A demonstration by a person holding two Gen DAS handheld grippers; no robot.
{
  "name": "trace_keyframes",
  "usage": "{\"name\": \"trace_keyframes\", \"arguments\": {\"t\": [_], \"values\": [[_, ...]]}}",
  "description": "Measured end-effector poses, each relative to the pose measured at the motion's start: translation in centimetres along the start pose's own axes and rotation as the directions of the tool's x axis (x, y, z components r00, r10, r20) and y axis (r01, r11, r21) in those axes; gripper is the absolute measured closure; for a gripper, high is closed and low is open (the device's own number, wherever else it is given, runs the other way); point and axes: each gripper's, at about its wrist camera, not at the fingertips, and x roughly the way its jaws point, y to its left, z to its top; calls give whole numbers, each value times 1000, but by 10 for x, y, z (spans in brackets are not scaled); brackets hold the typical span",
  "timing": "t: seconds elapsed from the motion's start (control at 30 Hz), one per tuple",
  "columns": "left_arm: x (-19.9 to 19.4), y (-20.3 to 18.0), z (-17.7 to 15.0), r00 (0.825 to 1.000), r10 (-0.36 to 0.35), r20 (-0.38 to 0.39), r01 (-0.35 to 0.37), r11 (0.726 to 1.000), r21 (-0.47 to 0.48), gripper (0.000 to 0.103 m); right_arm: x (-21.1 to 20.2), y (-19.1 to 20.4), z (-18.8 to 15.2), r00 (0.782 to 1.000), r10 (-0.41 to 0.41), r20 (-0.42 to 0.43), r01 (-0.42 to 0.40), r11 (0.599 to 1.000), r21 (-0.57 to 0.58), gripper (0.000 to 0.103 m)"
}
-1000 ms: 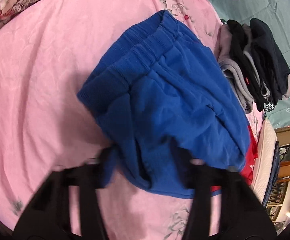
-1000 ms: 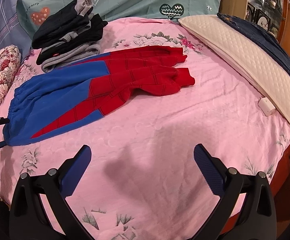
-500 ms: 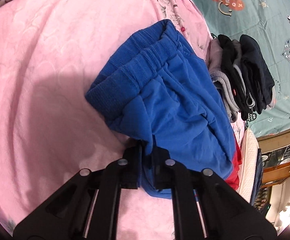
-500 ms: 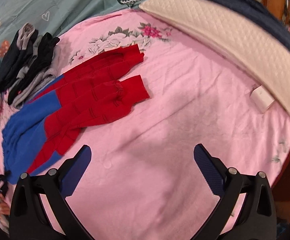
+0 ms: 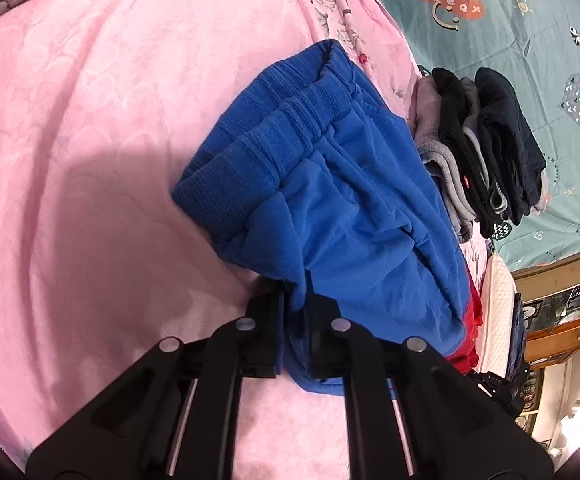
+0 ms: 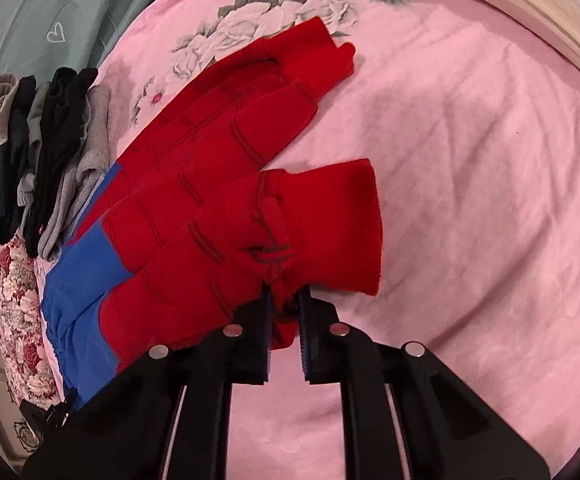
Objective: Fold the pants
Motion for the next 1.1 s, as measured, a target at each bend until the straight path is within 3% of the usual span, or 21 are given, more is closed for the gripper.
{"name": "trace_keyframes", "arguments": {"t": [0.13, 0.23, 0.43, 0.6, 0.67, 0.7, 0.73, 0.8, 0.9, 0.93, 1.03, 1.1], "values": [[-13, 2, -3, 999, 35, 33, -35, 999, 4, 96, -30, 3, -11, 996, -27, 89, 30, 999, -27, 92], [-30, 0, -11, 997, 57, 59, -58, 998, 4, 96, -60, -5, -22, 994, 35, 101, -33, 999, -25, 92], [-86, 2, -34, 995, 42, 92, -46, 998, 39, 96, -111, -13, -65, 992, 78, 103, -67, 992, -108, 92], [-77, -3, -50, 991, 126, 47, -132, 982, 134, 95, -95, -35, -92, 997, 44, 58, -39, 996, -78, 92], [-67, -5, -54, 984, 177, 34, -180, 972, 152, 92, -78, -45, -99, 999, 8, 34, -6, 998, -60, 89], [-69, -4, -56, 983, 181, 38, -184, 971, 152, 85, -69, -49, -100, 1000, -16, 12, 17, 999, -50, 85], [-73, -5, -56, 984, 172, 45, -177, 972, 152, 67, -62, -54, -102, 999, -33, -10, 33, 999, -39, 80], [-93, -9, -55, 985, 145, 94, -159, 975, 153, 45, -66, -52, -103, 999, -38, 4, 38, 998, -50, 66], [-124, -32, -45, 965, 170, 201, -210, 958, 197, 45, -96, -44, -94, 989, -117, 88, 125, 988, -90, 58], [-126, -39, -41, 966, 163, 203, -205, 956, 208, 45, -108, -42, -88, 985, -121, 120, 133, 987, -92, 52], [-106, -70, -11, 983, 120, 141, -155, 951, 269, 45, -129, -34, -55, 978, -70, 196, 87, 993, -76, 43], [-77, -89, 8, 987, 130, 98, -154, 937, 313, 45, -122, -21, -22, 984, 1, 179, 18, 994, -104, 43]]}}
